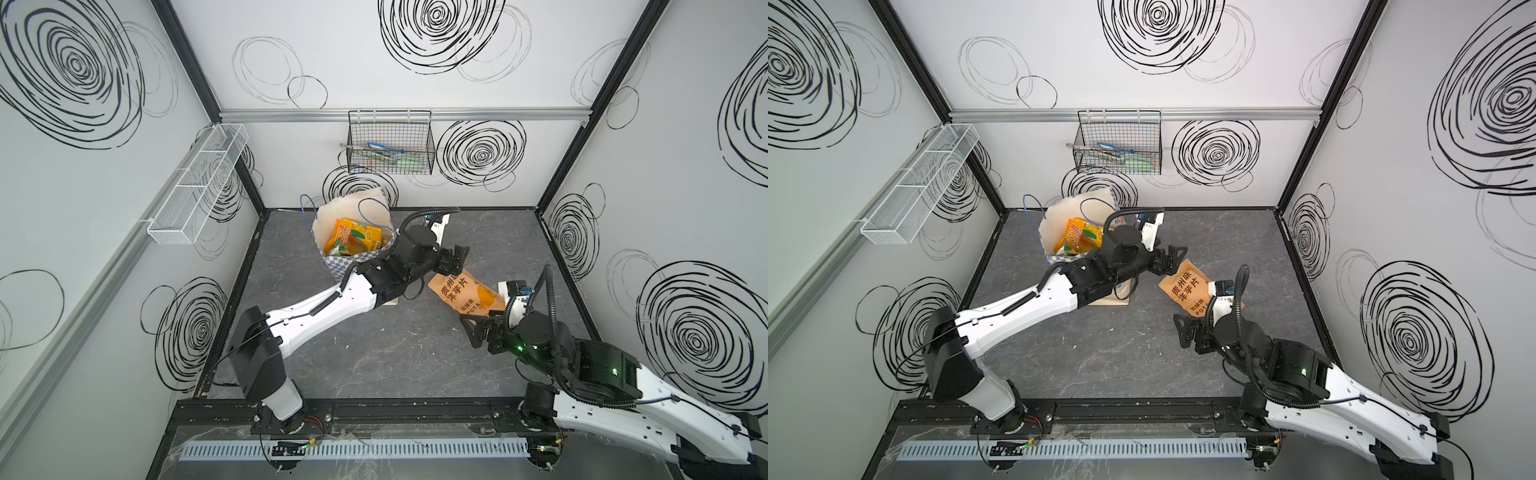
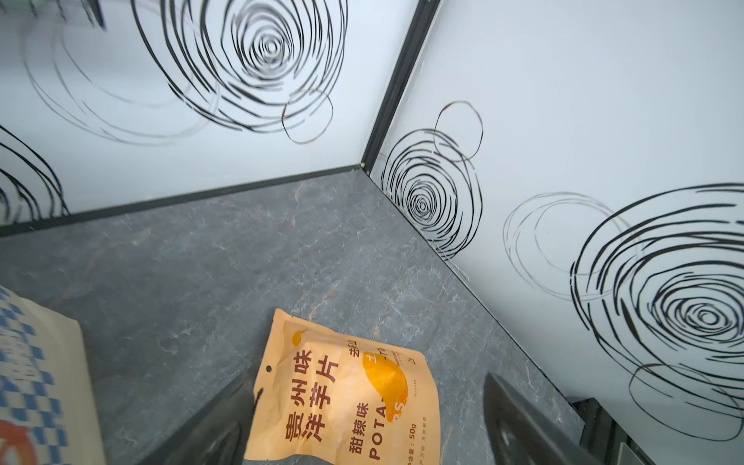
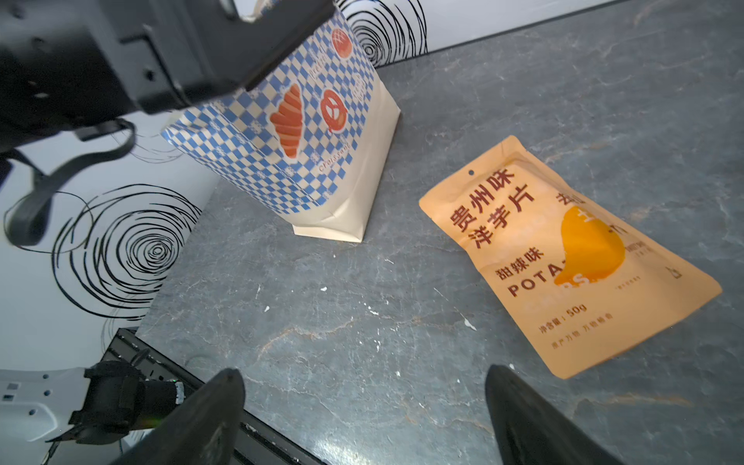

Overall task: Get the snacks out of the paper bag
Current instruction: 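Swing the orange chip bag beside the bag and release it onto the table, then move the left gripper back over the bag and reach inside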

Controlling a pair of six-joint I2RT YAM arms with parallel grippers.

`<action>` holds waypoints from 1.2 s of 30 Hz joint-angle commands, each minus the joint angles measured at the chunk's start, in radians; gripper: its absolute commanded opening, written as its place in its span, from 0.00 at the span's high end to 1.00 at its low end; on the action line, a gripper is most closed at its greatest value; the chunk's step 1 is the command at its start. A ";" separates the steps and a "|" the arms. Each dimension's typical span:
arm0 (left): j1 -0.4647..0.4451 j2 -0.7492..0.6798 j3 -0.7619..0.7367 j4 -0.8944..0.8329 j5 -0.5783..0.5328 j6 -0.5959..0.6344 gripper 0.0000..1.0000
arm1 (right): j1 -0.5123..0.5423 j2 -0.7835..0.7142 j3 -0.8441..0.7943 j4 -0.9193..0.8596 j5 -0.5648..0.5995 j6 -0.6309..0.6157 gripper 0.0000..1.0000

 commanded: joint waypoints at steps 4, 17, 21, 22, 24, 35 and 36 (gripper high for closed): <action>0.107 -0.106 0.208 -0.242 -0.052 0.090 0.08 | -0.048 0.138 0.140 0.092 -0.017 -0.102 0.03; 0.611 -0.137 0.288 -0.607 0.120 0.155 0.13 | -0.268 0.446 0.418 0.113 -0.387 -0.263 0.02; 0.689 -0.140 0.185 -0.641 0.079 0.152 0.16 | -0.288 0.503 0.463 0.101 -0.467 -0.302 0.03; 0.709 -0.144 0.158 -0.635 0.085 0.153 0.17 | -0.292 0.520 0.481 0.088 -0.482 -0.311 0.03; 0.730 -0.149 0.096 -0.617 0.107 0.154 0.19 | -0.295 0.543 0.510 0.065 -0.505 -0.327 0.03; 0.726 -0.095 -0.024 -0.563 0.275 0.184 0.26 | -0.297 0.570 0.509 0.099 -0.534 -0.319 0.03; 0.718 -0.090 -0.026 -0.555 0.271 0.183 0.27 | -0.296 0.572 0.509 0.095 -0.534 -0.317 0.03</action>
